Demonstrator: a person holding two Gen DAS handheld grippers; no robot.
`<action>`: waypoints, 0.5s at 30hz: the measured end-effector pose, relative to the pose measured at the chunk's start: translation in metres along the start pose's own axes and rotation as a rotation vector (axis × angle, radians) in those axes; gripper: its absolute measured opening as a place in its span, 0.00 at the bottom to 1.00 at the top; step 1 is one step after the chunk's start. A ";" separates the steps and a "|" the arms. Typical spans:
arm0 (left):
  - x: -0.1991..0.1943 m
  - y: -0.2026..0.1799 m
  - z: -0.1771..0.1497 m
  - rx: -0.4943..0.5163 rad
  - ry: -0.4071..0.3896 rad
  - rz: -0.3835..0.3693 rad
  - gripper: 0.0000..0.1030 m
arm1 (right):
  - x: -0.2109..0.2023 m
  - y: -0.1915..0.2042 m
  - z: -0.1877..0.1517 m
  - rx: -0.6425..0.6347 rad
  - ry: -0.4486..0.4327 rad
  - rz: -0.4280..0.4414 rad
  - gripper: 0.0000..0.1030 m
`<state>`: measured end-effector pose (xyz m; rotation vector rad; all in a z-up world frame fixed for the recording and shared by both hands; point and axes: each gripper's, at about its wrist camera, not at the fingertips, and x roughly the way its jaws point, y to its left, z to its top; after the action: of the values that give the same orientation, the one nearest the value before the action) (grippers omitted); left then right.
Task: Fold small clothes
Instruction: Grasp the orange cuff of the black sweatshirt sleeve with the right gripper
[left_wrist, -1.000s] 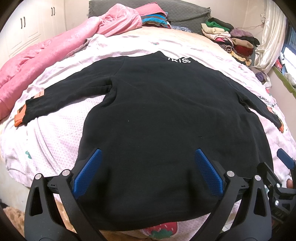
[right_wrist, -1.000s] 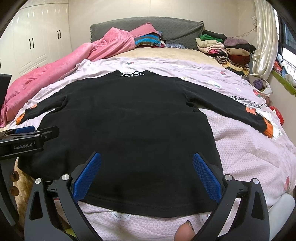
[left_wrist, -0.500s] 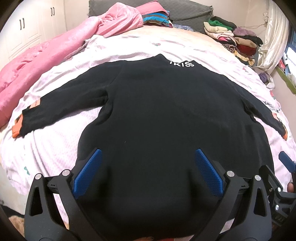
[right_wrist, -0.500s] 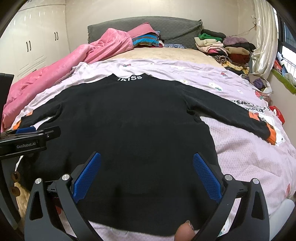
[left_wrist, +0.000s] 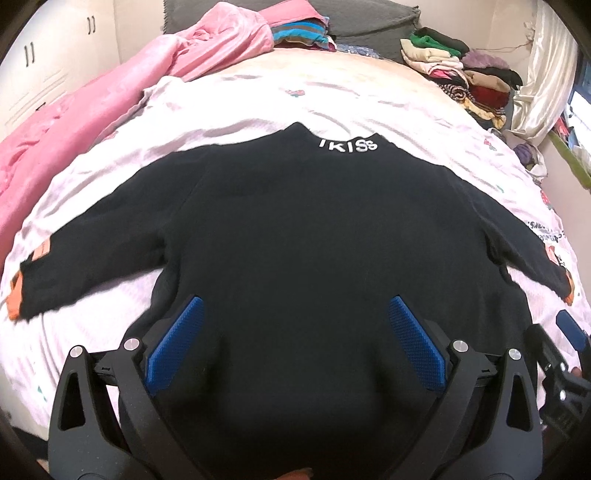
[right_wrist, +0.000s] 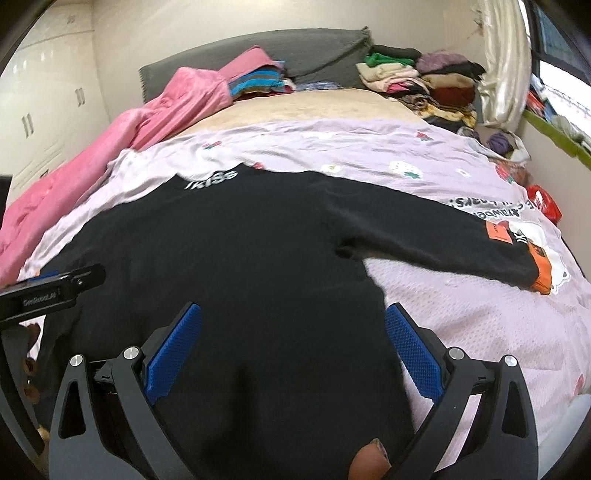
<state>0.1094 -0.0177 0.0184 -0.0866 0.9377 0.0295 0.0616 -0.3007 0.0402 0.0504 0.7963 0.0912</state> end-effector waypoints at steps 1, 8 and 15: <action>0.001 -0.001 0.003 0.001 -0.001 0.001 0.91 | 0.004 -0.007 0.004 0.013 0.003 -0.012 0.96; 0.017 -0.014 0.025 0.024 0.017 0.010 0.91 | 0.015 -0.041 0.023 0.086 -0.008 -0.069 0.96; 0.030 -0.027 0.041 0.035 0.022 -0.002 0.91 | 0.027 -0.081 0.034 0.171 -0.003 -0.130 0.96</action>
<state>0.1619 -0.0418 0.0200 -0.0552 0.9598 0.0103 0.1096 -0.3790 0.0387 0.1601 0.8007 -0.1001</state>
